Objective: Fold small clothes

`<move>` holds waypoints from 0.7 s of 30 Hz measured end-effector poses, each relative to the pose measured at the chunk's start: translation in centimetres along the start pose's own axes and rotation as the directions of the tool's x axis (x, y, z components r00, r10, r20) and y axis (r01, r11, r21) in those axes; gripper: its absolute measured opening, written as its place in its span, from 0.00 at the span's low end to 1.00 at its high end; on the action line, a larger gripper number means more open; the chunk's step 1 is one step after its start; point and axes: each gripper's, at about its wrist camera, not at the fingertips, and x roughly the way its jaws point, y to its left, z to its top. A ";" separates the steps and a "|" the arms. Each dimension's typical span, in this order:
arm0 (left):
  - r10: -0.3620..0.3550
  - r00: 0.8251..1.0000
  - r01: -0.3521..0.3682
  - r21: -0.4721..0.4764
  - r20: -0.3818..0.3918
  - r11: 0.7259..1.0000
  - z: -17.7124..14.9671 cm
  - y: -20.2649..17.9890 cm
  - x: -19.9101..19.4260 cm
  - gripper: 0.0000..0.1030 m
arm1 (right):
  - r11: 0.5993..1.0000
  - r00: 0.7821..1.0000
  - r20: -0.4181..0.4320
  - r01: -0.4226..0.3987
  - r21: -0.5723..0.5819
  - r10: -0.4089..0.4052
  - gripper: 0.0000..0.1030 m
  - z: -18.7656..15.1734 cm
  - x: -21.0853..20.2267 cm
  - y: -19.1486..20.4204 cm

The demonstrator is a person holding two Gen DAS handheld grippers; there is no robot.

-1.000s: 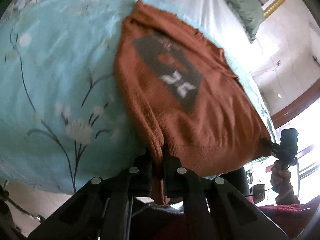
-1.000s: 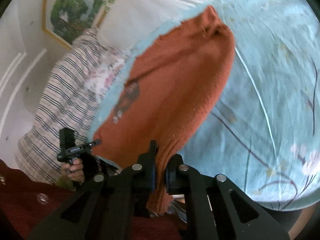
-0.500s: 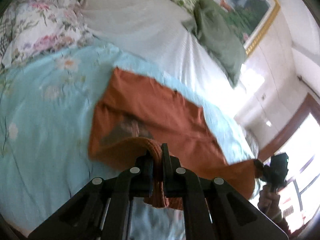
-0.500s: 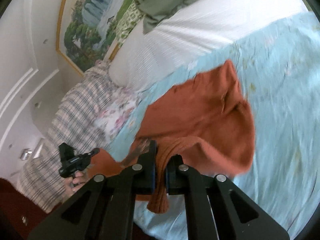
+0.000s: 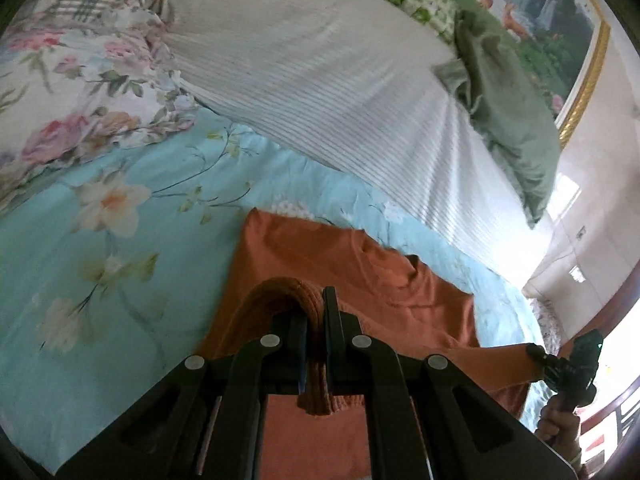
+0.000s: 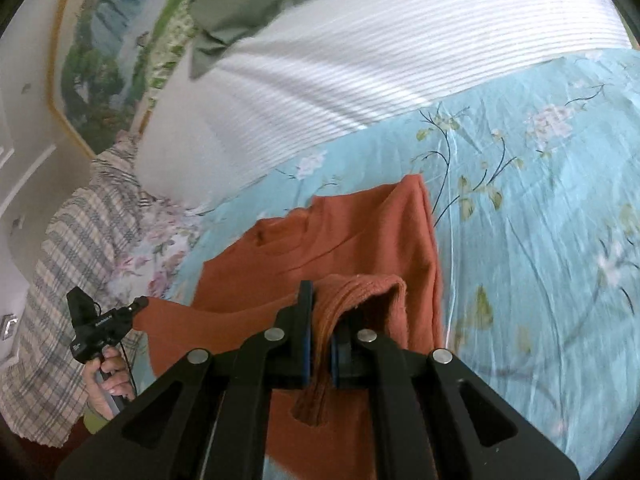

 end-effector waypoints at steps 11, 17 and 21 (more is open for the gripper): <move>0.081 0.994 -0.082 -0.010 -0.071 0.997 1.2 2.8 9.0 0.05 | 0.992 0.988 -0.095 0.123 0.033 -0.119 0.08 1.3 6.9 -3.9; 0.133 0.980 -0.138 -0.025 -0.145 0.990 0.3 4.2 12.2 0.08 | 0.985 0.987 -0.077 0.148 0.087 -0.141 0.34 0.9 5.5 -4.4; 0.122 0.983 -0.124 -0.003 -0.134 0.992 -1.0 3.5 9.8 0.24 | 0.980 0.980 0.018 0.196 0.030 -0.197 0.47 0.4 2.0 -2.2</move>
